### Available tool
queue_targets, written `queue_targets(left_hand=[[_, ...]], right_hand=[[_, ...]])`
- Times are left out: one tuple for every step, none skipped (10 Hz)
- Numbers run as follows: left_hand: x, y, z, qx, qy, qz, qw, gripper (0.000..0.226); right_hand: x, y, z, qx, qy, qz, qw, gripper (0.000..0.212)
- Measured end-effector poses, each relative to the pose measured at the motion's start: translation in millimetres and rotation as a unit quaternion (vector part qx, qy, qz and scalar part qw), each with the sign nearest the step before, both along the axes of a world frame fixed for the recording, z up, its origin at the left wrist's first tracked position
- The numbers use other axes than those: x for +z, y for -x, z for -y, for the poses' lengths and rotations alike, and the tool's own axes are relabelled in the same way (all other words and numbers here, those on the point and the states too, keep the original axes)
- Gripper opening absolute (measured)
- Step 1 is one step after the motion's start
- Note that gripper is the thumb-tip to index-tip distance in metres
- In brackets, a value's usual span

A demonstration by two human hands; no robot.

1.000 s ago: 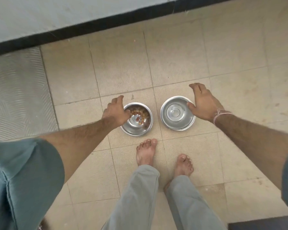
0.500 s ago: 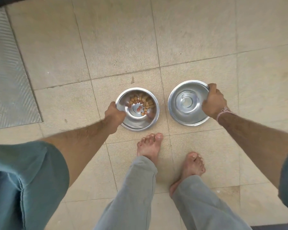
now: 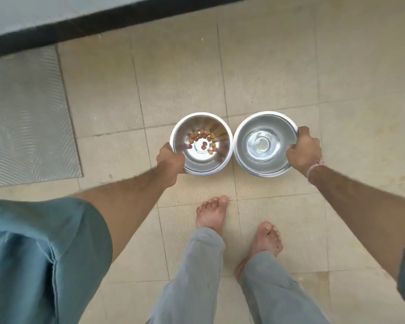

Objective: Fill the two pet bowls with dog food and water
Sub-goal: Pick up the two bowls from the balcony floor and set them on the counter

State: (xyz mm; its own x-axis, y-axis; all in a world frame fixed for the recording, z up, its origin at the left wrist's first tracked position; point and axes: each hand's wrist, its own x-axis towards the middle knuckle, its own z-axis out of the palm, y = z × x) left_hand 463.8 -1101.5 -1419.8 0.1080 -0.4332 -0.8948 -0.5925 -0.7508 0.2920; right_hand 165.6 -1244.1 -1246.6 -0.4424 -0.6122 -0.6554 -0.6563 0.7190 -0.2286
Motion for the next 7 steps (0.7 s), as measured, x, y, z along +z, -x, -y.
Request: queue_targets(left_hand=[[4, -5, 1, -0.026, 0.103, 0.068, 0.992, 0.052], [1, -4, -3, -0.069, 0.097, 0.045, 0.992, 0.058], [55, 1, 29, -0.057, 0.088, 0.025, 0.994, 0.062], [288, 3, 220, 0.124, 0.115, -0.039, 0.985, 0.048], [448, 25, 284, 0.143, 0.163, -0.001, 0.976, 0.037], [525, 33, 287, 0.154, 0.215, -0.008, 0.964, 0.037], [602, 43, 293, 0.145, 0.239, -0.022, 0.96, 0.04]], right_hand=[[49, 3, 19, -0.006, 0.031, 0.002, 0.999, 0.036], [105, 9, 38, -0.016, 0.063, 0.001, 0.998, 0.036], [164, 17, 55, -0.032, 0.091, 0.001, 0.995, 0.034], [224, 25, 70, -0.045, 0.125, -0.003, 0.991, 0.032], [288, 33, 81, -0.058, 0.155, -0.009, 0.986, 0.03], [355, 41, 87, -0.069, 0.191, -0.007, 0.979, 0.035], [424, 46, 91, -0.088, 0.238, 0.005, 0.967, 0.038]])
